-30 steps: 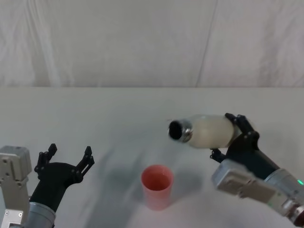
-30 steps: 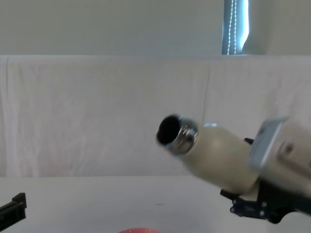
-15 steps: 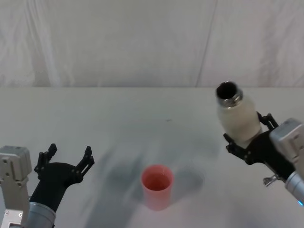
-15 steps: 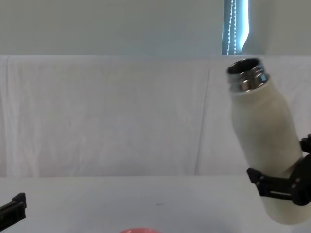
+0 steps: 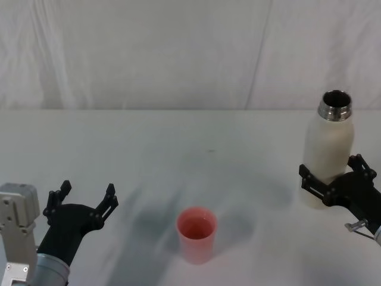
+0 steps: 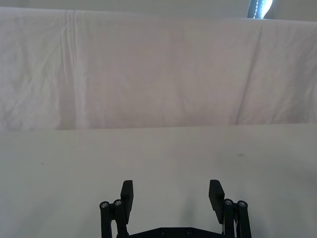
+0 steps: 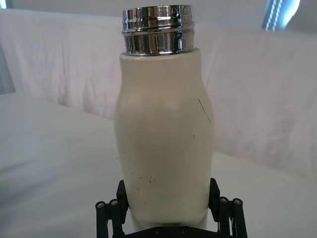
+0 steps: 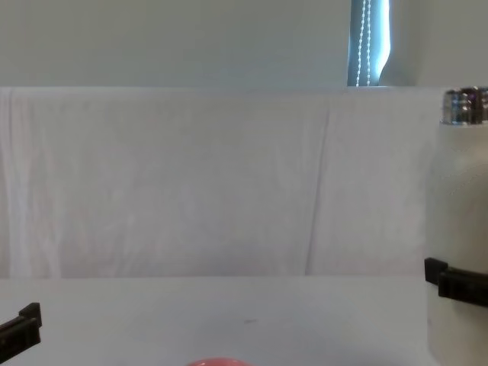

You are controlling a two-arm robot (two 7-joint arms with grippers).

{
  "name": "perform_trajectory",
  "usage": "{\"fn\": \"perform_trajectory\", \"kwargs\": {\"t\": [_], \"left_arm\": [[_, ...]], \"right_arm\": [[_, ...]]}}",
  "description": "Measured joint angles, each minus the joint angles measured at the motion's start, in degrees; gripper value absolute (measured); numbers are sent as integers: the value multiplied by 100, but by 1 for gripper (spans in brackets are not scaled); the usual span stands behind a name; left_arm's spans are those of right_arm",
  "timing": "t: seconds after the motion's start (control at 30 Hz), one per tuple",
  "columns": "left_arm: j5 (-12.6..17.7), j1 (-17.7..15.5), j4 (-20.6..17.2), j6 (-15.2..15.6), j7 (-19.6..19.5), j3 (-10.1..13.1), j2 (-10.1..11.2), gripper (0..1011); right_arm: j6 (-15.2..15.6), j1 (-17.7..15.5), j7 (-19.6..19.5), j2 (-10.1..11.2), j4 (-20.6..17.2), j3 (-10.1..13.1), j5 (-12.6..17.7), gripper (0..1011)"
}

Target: Grasp the thermos with one hand and pour water into the cup lid.

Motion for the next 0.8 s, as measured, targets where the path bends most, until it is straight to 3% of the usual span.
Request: {"fn": "perform_trajectory", "kwargs": {"t": [0.5,0.8], "left_arm": [[0,0,0,0,0,0,0,1001],[0,0,0,0,0,0,0,1001]], "right_arm": [[52,525,-41,-168,980,-100,648,962],[-48,758,-87,-218,1349,-186,894,962]]}}
